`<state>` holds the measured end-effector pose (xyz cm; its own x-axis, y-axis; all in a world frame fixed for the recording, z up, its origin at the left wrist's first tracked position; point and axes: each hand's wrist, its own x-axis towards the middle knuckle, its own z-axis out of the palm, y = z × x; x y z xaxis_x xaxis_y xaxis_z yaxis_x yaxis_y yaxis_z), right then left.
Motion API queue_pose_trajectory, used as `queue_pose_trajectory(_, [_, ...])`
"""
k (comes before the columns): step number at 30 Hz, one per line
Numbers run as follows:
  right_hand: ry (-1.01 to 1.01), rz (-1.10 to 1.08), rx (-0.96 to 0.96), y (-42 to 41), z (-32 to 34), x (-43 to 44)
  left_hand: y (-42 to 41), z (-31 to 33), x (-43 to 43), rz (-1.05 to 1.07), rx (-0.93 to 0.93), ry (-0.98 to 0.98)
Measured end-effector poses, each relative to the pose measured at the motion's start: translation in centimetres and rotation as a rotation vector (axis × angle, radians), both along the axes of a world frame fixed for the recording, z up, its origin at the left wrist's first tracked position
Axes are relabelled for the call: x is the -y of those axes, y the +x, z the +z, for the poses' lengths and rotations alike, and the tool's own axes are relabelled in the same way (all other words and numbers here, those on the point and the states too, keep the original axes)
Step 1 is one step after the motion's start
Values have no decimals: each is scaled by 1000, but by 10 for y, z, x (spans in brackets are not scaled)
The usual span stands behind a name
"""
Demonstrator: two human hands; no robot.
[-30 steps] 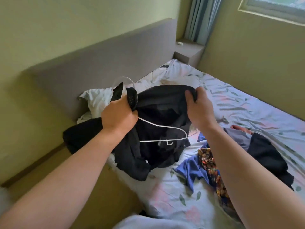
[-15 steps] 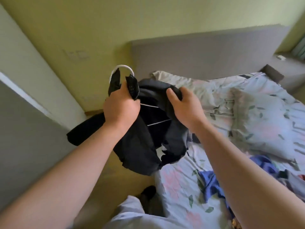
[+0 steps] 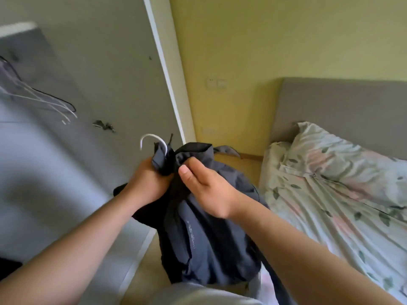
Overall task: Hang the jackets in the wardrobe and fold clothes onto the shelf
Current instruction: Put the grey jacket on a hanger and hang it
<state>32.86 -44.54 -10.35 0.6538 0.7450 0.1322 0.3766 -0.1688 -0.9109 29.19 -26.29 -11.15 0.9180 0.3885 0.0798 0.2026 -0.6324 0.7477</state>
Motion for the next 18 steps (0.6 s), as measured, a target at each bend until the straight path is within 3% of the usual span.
queue_pose_trajectory(3, [-41,119,207,-6,-3,-20,-23,2,-24,140,-24,11])
queue_pose_trajectory(6, [-33,159,536,-9,-8,-45,-46,3,-40,226,55,-83])
queue_pose_trajectory(8, [-75,119,735,-13,-14,-63,-60,17,-41,230,133,-171])
queue_pose_trajectory(10, [-137,9,853,-23,-17,-82,-77,25,-50,252,203,-80])
queue_pose_trajectory(13, [-269,-102,862,-38,-21,-106,-103,26,-74,278,215,-44])
queue_pose_trajectory(18, [-264,58,799,-50,-26,-143,-127,26,-101,316,143,65])
